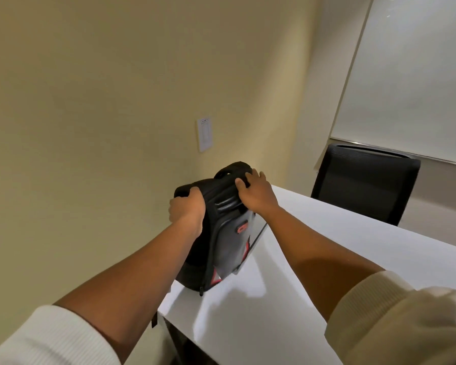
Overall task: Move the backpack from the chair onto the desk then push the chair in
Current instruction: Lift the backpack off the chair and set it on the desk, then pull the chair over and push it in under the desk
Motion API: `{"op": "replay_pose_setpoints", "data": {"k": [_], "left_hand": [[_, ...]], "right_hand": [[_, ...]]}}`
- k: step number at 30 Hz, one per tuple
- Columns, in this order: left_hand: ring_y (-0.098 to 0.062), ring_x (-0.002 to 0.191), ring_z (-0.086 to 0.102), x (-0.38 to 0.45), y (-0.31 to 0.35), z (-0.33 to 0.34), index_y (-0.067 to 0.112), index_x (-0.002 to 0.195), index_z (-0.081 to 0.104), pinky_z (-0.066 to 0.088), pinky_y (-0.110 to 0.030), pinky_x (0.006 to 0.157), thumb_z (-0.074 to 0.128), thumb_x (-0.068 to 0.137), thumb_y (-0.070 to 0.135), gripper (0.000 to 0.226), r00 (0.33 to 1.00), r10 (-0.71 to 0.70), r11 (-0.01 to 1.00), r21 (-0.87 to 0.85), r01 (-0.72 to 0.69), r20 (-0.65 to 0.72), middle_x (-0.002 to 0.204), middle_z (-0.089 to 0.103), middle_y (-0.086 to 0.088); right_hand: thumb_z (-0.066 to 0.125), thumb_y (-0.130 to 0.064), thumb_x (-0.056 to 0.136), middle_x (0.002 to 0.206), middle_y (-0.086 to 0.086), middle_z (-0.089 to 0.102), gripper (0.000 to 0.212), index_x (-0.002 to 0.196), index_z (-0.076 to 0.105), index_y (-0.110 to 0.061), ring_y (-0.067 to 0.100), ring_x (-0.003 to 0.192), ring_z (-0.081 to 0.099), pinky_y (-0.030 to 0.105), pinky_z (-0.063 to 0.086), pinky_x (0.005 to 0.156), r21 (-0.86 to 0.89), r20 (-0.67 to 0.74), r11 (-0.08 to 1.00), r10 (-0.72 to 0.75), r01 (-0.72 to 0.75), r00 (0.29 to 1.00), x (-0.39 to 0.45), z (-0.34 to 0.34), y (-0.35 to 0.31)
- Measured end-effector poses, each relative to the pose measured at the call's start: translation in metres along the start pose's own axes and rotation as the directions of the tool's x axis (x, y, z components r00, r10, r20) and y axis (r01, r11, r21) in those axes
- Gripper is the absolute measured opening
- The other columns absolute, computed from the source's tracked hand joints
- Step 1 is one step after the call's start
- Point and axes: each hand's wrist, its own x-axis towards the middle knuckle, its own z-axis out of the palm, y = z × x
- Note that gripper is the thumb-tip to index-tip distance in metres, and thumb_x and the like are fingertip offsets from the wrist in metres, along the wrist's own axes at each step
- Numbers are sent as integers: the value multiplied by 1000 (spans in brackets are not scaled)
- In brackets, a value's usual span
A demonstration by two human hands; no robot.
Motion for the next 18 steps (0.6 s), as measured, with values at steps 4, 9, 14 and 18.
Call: {"op": "replay_pose_setpoints", "data": {"k": [4,9,14,18], "left_hand": [[-41,122,52,-41,-12,-7,4,136,50,45,-54,103,49,94,37,54,949,309,917,245,-315,64,134,56,-22],[-32,142,34,-101,-28,-20,2,145,41,29,-44,117,41,102,31,52,762,594,591,502,-631,259,150,43,-18],[-32,149,18,-145,-43,-44,-3,146,36,13,-44,122,33,105,23,49,609,671,329,566,-756,422,157,31,-21],[-30,149,16,-175,-61,-68,-2,148,32,12,-43,122,30,105,21,49,552,675,219,581,-784,490,158,29,-21]], "right_hand": [[30,-44,105,165,12,18,57,150,36,-9,29,153,4,55,9,122,-96,-47,991,-103,98,994,-48,-15,3],[28,-40,106,166,11,16,55,151,33,-9,26,153,1,52,5,123,-213,-67,963,-184,166,981,-113,-32,5],[27,-38,106,166,11,16,55,152,32,-9,26,153,2,50,5,123,-270,-87,947,-202,172,975,-171,-38,7],[26,-37,106,166,9,15,54,154,30,-10,25,153,1,50,6,124,-287,-99,947,-183,148,978,-214,-42,5]]}}
